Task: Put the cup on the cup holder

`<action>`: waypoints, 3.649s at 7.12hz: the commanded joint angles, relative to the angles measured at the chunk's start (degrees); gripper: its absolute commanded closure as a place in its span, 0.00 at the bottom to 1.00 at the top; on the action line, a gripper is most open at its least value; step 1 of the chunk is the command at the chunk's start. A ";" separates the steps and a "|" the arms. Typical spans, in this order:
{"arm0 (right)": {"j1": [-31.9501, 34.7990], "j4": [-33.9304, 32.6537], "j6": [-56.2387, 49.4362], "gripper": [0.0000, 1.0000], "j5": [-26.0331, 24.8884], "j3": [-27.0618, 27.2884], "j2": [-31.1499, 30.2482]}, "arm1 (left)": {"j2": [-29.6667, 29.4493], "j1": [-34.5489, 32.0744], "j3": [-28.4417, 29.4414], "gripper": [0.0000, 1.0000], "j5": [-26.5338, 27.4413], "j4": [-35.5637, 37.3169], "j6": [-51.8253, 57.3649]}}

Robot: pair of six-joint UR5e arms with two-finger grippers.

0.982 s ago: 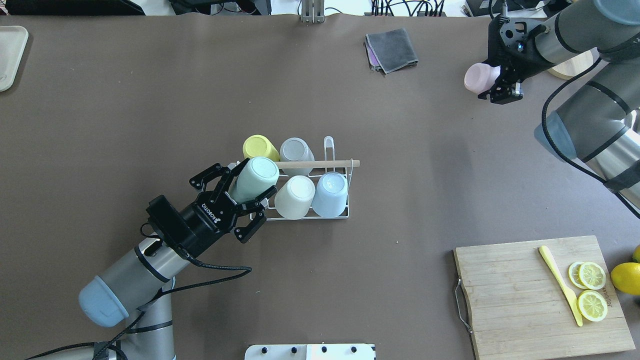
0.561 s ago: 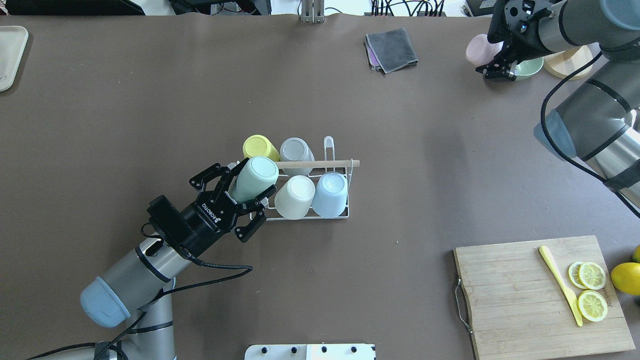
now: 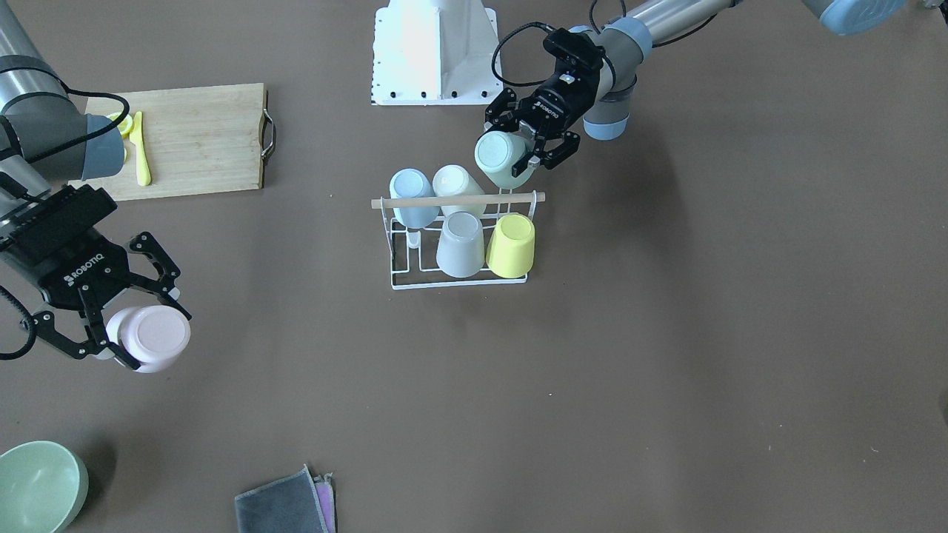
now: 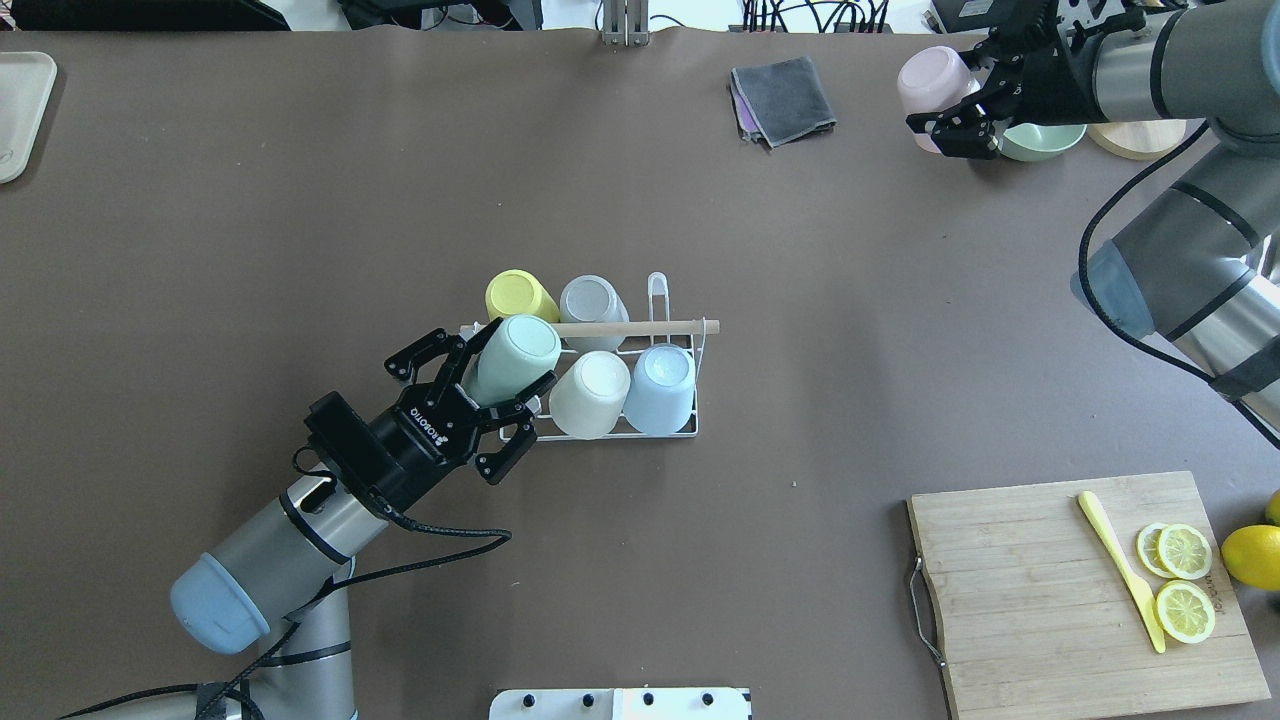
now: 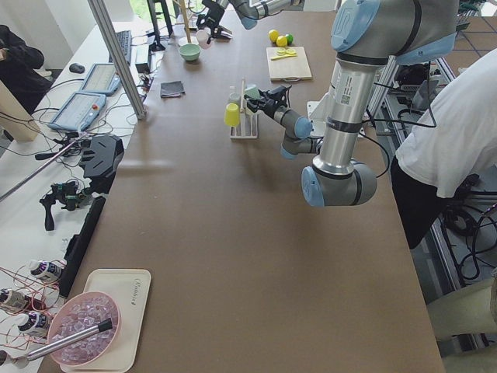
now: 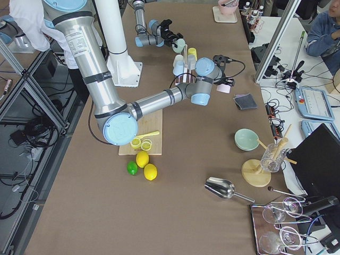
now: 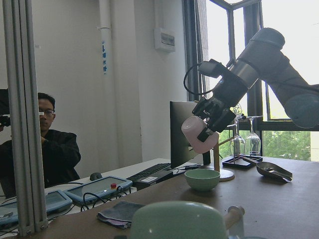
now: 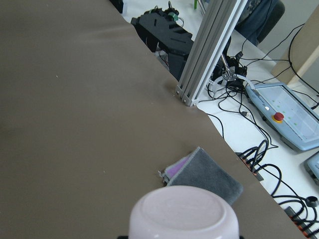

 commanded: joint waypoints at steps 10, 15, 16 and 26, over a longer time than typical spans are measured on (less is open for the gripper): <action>-17.10 42.06 21.01 1.00 -13.05 -18.59 15.00 | 0.68 -0.26 1.54 0.02 0.00 -5.02 0.00; -24.93 42.06 10.20 1.00 -16.93 -17.71 13.07 | 4.36 -2.63 -10.37 0.02 -0.26 -1.38 0.26; -25.03 42.06 10.19 1.00 -16.76 -17.71 12.28 | 5.25 -3.68 -11.98 0.02 -0.44 -0.56 0.26; -21.71 41.01 11.07 0.00 -13.79 -17.45 12.01 | 24.33 -28.10 -17.36 0.02 -2.27 31.02 -10.20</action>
